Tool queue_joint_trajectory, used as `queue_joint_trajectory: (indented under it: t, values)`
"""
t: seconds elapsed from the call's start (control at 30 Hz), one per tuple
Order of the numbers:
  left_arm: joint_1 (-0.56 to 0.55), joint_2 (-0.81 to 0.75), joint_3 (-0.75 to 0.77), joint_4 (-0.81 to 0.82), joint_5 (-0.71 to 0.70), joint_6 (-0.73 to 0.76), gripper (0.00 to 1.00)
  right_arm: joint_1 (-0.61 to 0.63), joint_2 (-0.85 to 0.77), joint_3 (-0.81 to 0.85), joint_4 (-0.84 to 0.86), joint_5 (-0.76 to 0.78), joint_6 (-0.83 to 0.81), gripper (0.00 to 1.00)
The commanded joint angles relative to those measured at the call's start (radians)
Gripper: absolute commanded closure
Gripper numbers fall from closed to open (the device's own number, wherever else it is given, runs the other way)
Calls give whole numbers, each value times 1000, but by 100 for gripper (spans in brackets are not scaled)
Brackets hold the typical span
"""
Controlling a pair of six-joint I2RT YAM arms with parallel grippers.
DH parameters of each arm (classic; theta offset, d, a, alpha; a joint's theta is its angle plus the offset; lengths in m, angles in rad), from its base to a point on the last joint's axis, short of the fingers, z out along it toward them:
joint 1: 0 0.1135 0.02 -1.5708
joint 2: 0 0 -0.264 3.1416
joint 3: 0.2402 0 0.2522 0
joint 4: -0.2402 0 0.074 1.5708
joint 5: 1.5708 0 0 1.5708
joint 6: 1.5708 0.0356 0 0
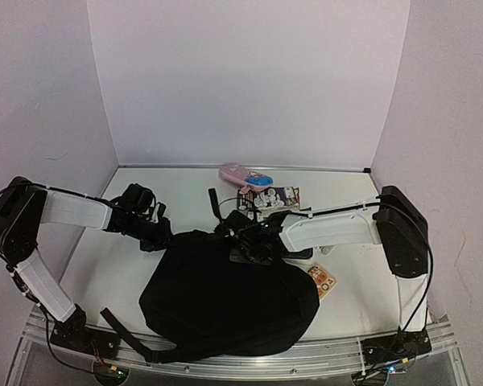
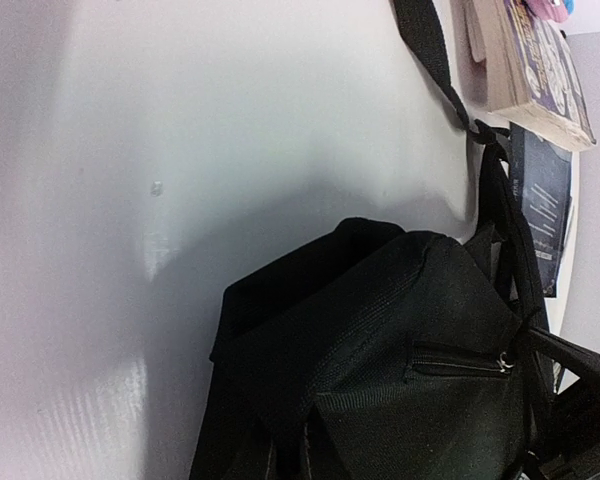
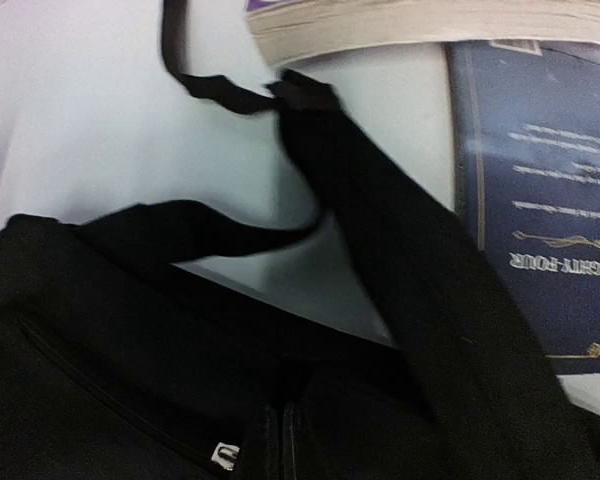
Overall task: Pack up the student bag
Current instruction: Zip the student bag at the center of the board, then adjust the student bag at the center of the board.
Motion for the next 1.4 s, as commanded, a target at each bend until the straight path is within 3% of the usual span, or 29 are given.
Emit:
queue_joint_trajectory:
  t: [0.0, 0.3, 0.37, 0.47, 0.53, 0.7, 1.03, 1.27, 1.37]
  values:
    - [49, -60, -22, -60, -87, -2, 95, -20, -106, -105, -88, 91, 65, 100]
    - [65, -71, -29, -42, -19, 23, 91, -19, -176, -126, -90, 66, 40, 100]
    - [64, -88, -18, -75, -29, 37, 80, -21, -201, -113, -91, 52, 10, 83]
    - [64, -128, -1, -121, -34, 70, 54, -28, -253, -116, -98, 19, -34, 44]
    - [64, -148, 22, -158, -23, 106, 41, -53, -297, -140, -108, -19, -56, 30]
    - [64, -107, 96, -230, -18, 178, 24, -165, -405, -269, -105, -141, -131, 15]
    - [64, 123, 269, -301, -19, 236, 17, -372, -557, -568, 20, -456, -248, 9]
    - [31, 197, 294, -266, 37, 200, 19, -381, -604, -707, 118, -563, -230, 11]
    - [23, 218, 298, -256, 46, 187, 24, -380, -606, -751, 177, -636, -237, 16]
